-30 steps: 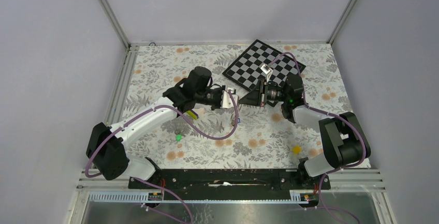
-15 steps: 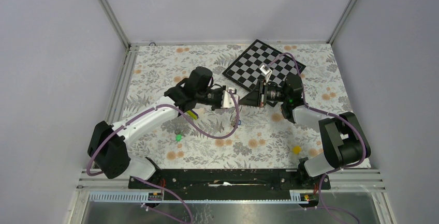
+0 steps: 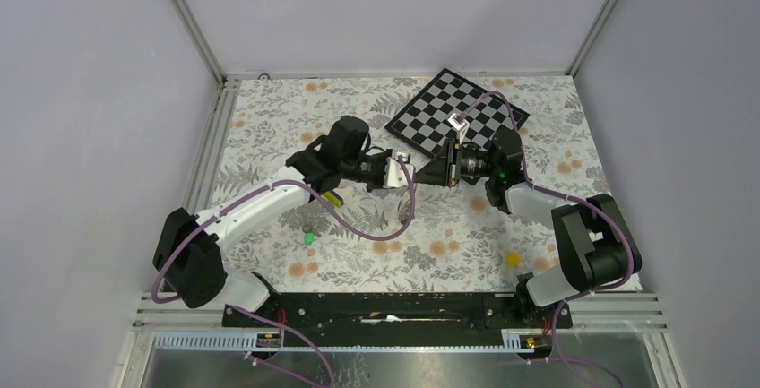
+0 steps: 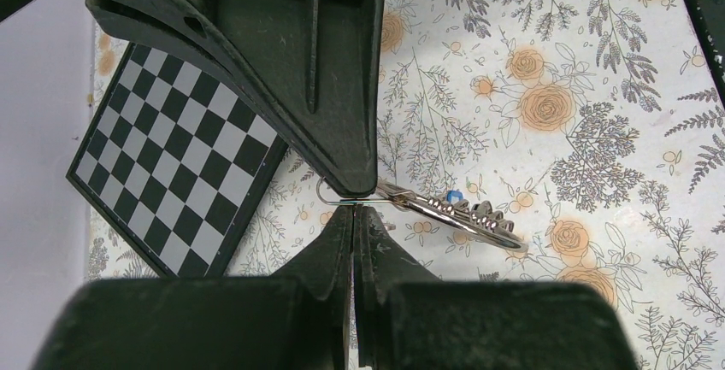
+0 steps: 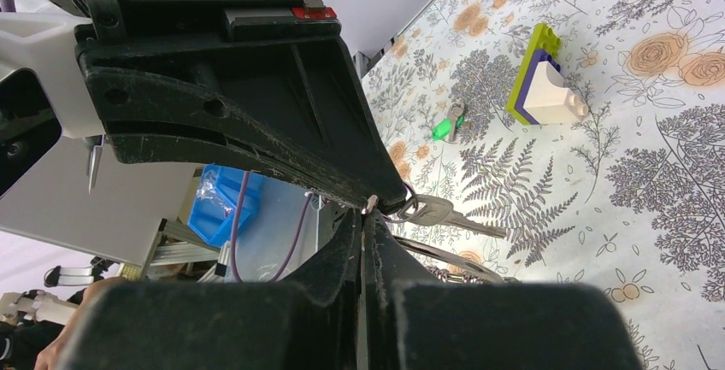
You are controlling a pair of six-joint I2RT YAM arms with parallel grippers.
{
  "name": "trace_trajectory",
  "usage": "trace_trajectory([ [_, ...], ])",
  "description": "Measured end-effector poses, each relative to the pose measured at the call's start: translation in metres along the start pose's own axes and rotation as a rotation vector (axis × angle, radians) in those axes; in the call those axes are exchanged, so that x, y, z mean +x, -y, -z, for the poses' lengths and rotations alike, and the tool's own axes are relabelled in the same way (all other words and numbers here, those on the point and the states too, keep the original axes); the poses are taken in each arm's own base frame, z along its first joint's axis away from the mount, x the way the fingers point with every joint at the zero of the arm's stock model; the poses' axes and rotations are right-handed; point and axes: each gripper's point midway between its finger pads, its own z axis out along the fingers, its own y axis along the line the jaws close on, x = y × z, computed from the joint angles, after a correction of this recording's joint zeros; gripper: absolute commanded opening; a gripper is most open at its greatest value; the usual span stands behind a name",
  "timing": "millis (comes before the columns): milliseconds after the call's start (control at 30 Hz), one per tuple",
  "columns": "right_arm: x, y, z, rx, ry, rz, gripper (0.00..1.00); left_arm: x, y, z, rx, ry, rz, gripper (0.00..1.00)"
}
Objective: Put the keys on the keyring
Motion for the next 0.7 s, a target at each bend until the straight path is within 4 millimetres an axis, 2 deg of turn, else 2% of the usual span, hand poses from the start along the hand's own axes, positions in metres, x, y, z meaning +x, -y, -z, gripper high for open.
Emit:
trace_trajectory([
  [700,0.0014,0.0039,-0.0001,0.011,-0.01,0.011,0.0,0.0017,0.0026,0.0011,0.004,-0.004,0.0,0.0],
])
